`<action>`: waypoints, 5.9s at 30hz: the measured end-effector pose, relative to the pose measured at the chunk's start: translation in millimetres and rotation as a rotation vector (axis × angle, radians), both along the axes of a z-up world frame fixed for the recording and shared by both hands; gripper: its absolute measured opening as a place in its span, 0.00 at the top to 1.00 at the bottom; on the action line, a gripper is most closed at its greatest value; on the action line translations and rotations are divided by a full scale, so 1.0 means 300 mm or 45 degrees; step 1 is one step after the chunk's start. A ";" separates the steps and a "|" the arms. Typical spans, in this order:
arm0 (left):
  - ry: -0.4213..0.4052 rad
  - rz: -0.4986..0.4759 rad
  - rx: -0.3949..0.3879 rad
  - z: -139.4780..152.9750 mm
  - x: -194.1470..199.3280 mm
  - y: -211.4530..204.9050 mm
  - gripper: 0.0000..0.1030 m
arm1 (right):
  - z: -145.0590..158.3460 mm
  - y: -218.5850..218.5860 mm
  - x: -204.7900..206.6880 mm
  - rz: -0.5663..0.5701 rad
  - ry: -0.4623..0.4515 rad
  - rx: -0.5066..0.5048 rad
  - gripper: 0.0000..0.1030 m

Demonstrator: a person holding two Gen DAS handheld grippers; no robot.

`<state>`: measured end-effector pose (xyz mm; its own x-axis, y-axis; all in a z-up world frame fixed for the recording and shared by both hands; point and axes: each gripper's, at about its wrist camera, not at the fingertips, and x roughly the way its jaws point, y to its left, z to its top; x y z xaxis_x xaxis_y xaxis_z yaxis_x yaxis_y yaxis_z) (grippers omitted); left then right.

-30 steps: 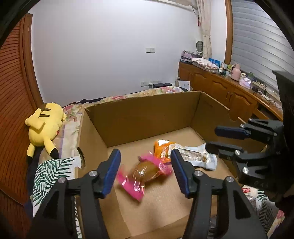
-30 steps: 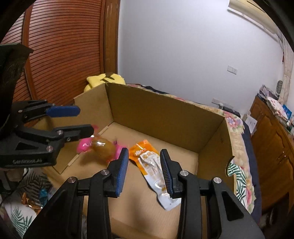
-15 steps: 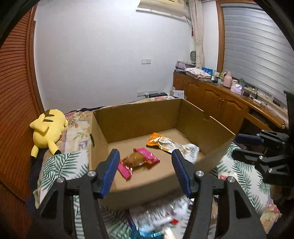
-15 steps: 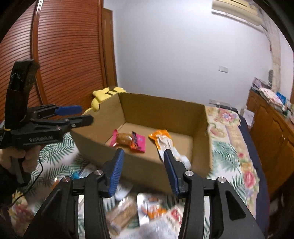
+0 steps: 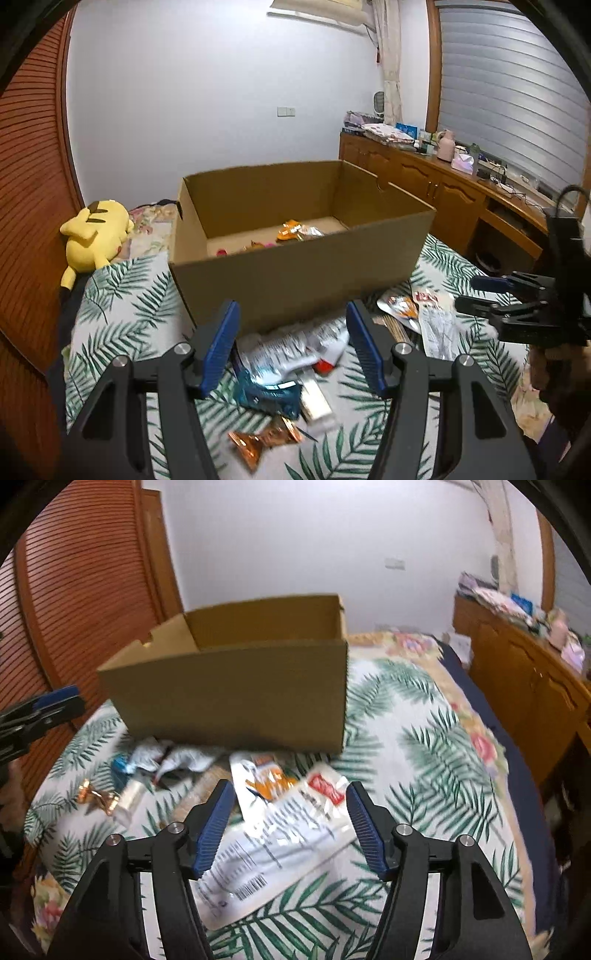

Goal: Organize snacks
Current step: 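Grasp the clear granola bar pack with the left tool, then lift the granola pack with the left tool while the right tool grasps the white pouch, then carry the granola pack and white pouch over the box and lower them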

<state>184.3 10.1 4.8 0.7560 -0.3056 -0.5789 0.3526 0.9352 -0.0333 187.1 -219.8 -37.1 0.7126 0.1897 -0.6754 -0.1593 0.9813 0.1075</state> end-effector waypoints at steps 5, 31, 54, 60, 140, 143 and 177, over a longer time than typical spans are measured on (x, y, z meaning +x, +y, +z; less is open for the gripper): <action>0.020 -0.009 0.021 -0.043 -0.033 -0.031 0.41 | -0.064 0.008 0.013 -0.040 0.056 -0.027 0.34; 0.179 -0.095 0.095 -0.107 -0.059 -0.173 0.33 | -0.164 -0.041 -0.004 -0.013 0.211 -0.023 0.24; 0.397 -0.221 0.194 -0.258 0.106 -0.405 0.47 | -0.186 -0.092 -0.074 0.053 0.138 -0.075 0.21; 0.421 -0.194 0.242 -0.286 0.131 -0.425 0.47 | -0.194 -0.085 -0.081 0.062 0.111 -0.090 0.18; 0.213 -0.073 -0.046 -0.177 -0.196 -0.180 0.61 | -0.183 -0.087 -0.143 0.100 0.271 -0.181 0.36; 0.210 -0.068 -0.054 -0.177 -0.203 -0.173 0.61 | -0.178 -0.093 -0.147 0.094 0.261 -0.173 0.50; 0.070 0.003 -0.120 -0.048 -0.223 -0.089 0.61 | 0.112 -0.025 -0.286 0.101 -0.043 -0.080 0.55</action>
